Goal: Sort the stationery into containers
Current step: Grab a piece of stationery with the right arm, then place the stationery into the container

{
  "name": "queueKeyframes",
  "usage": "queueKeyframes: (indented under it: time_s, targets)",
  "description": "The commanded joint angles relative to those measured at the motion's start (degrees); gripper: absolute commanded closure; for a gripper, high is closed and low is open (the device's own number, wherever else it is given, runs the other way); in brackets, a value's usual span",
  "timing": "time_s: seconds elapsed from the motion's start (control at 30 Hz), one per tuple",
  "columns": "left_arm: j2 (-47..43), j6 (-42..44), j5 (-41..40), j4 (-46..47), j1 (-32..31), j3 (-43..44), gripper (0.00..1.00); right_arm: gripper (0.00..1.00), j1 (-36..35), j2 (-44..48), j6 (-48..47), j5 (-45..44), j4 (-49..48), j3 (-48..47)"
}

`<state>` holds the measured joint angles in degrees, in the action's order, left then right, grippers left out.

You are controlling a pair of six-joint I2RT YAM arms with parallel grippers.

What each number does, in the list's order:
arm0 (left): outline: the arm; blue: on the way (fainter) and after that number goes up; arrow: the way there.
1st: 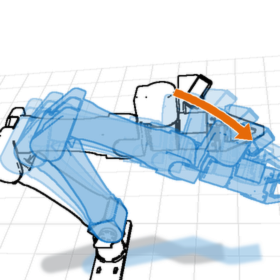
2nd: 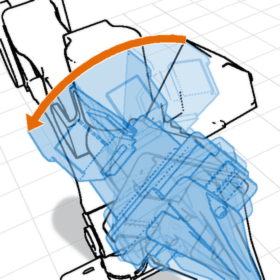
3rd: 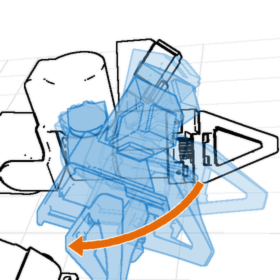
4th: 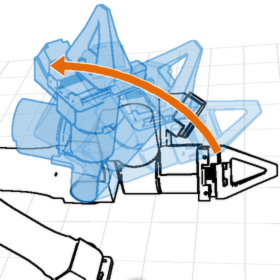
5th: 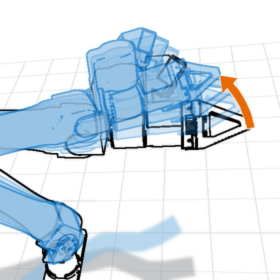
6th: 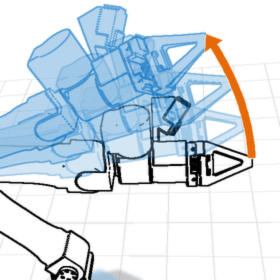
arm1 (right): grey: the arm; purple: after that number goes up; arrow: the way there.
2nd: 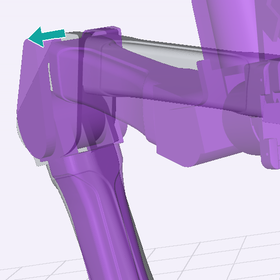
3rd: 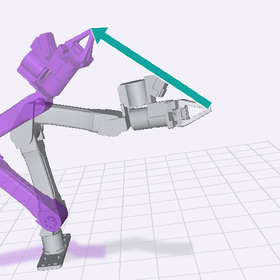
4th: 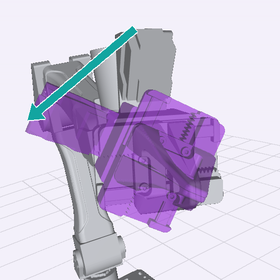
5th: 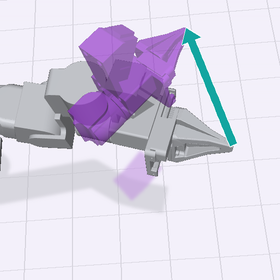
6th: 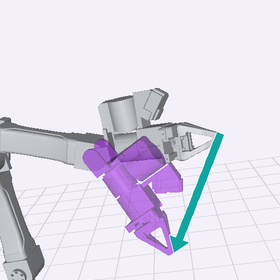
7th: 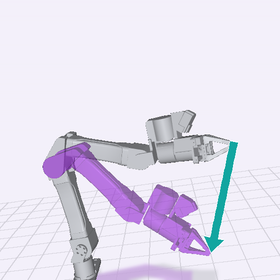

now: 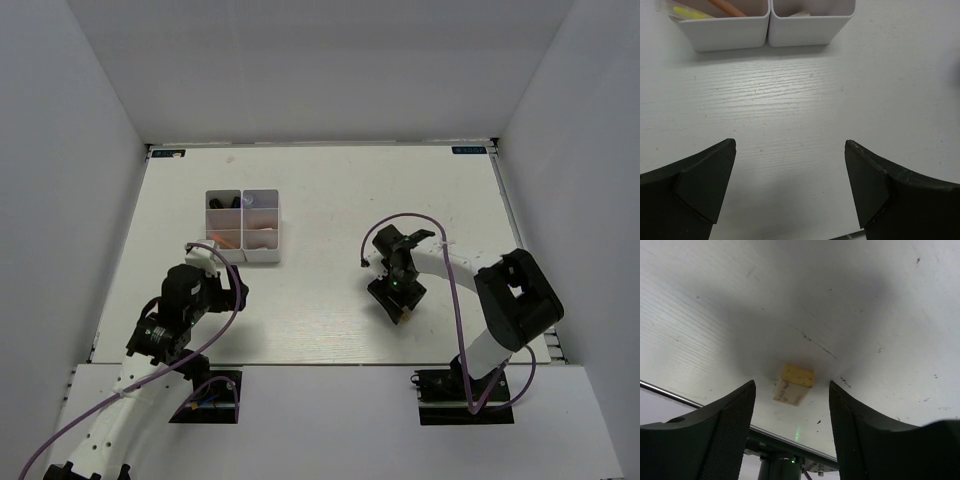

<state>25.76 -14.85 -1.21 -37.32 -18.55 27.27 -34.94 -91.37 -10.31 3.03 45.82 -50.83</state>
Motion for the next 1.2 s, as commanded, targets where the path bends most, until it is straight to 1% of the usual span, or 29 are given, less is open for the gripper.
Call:
queueKeyframes:
  time_s: [0.0, 0.1, 0.13, 0.2, 0.23, 0.33, 0.37, 0.4, 0.43, 0.47, 0.5, 0.57, 0.6, 0.63, 0.67, 0.7, 0.73, 0.77, 0.8, 0.83, 0.87, 0.93, 0.97, 1.0, 1.17]
  targets:
    - [-0.71, 0.26, 0.69, 0.06, 0.18, 2.18, 0.0, 0.37, 0.14, -1.17, 2.04, 0.23, -2.49, -0.68]
    - [-0.71, 0.26, 0.51, -0.12, 0.18, 2.09, 0.0, 0.47, 0.31, -1.62, 1.96, -2.14, -3.9, 0.64]
    - [-1.06, 0.26, 0.42, 0.05, 0.18, 2.09, 0.0, 0.65, 0.22, -1.7, 1.96, -2.58, -5.12, 1.34]
    - [-1.06, 0.35, 0.25, 0.06, 0.09, 1.91, 0.0, 0.98, 0.22, -1.88, 1.78, -2.85, -5.3, 1.96]
    - [-1.24, 0.26, 0.25, 0.06, 0.09, 2.0, 0.0, 1.0, 0.22, -2.4, 1.78, -2.85, -5.22, 1.96]
    - [-1.41, 0.35, 0.07, -0.03, 0.09, 2.09, 0.0, 1.0, -0.04, -2.06, 0.3, -1.45, -4.08, 0.56]
    - [-1.59, 0.35, -0.02, 0.14, 0.18, 2.09, 0.0, 1.0, -0.13, -0.58, -0.24, 1.25, -3.38, -0.14]
    - [-1.5, 0.35, -0.19, 0.14, 0.09, 1.91, 0.0, 1.0, -0.48, -0.21, -3.98, 2.93, -2.59, -2.58]
    - [-1.94, 0.52, -0.28, 0.32, 0.09, 1.91, 0.0, 1.0, -0.66, 0.05, -4.89, 4.6, -2.06, -6.44]
    - [-2.11, 0.53, -0.28, 0.32, 0.09, 1.74, 0.0, 1.0, -1.09, -0.29, -5.94, 11.06, 0.47, -11.7]
    - [-2.72, 0.61, -0.37, 0.49, 0.18, 1.82, 0.0, 1.0, -1.36, -0.65, -10.3, 13.99, 1.54, -14.79]
    - [-4.04, 0.44, -1.6, 0.93, 0.18, 1.3, 0.0, 1.0, -2.5, -4.15, -12.19, 25.31, 3.65, -27.94]
    - [-4.57, 0.61, -2.12, 1.02, 0.18, 1.21, 0.0, 1.0, -2.76, -6.08, -15.67, 31.28, 3.66, -30.97]
    - [-4.92, 0.44, -3.43, 1.28, 0.18, 0.77, 0.0, 1.0, -3.11, -7.32, -16.67, 33.51, 3.31, -38.31]
    - [-5.89, 0.44, -3.88, 1.37, 0.09, 0.6, 0.0, 1.0, -4.16, -9.24, -19.29, 37.19, 0.52, -40.12]
    - [-6.33, 0.52, -4.23, 1.37, 0.18, 0.51, 0.0, 1.0, -4.69, -11.44, -21.66, 40.71, -0.03, -41.97]
    - [-6.42, 0.44, -5.28, 1.37, 0.18, 0.25, 0.0, 1.0, -5.4, -12.68, -24.38, 42.48, 0.66, -47.12]
    - [-6.94, 0.52, -5.55, 1.46, 0.18, 0.33, 0.0, 1.0, -5.93, -16.08, -28.67, 43.98, 0.76, -48.56]
    - [-7.04, 0.44, -6.16, 1.29, 0.09, 0.33, 0.0, 1.0, -7.5, -17.42, -32.02, 42.95, 0.76, -49.88]
    - [-7.21, 0.35, -6.69, 1.37, 0.09, 0.16, 0.0, 1.0, -8.21, -18.48, -33.36, 41.46, 0.32, -53.46]
    - [-7.39, 0.52, -6.96, 1.37, 0.09, 0.07, 0.0, 1.0, -8.74, -21.19, -34.07, 37.36, -0.99, -54.28]
    - [-7.39, 0.52, -7.57, 1.55, 0.18, -0.02, 0.0, 1.0, -10.32, -22.44, -35.92, 35.83, -4.94, -54.99]
    - [-7.13, 0.7, -7.75, 1.64, 0.09, -0.11, 0.0, 1.0, -10.59, -23.49, -35.4, 33.3, -6.69, -54.9]
    - [-7.21, 0.61, -7.93, 1.55, 0.09, -0.02, 0.0, 1.0, -11.37, -23.76, -34.88, 32.84, -12.02, -54.82]
    - [-6.42, 0.88, -8.72, 1.2, 0.26, 0.42, 0.0, 1.0, -12.61, -28.41, -29.52, 29.58, -19.7, -58.85]
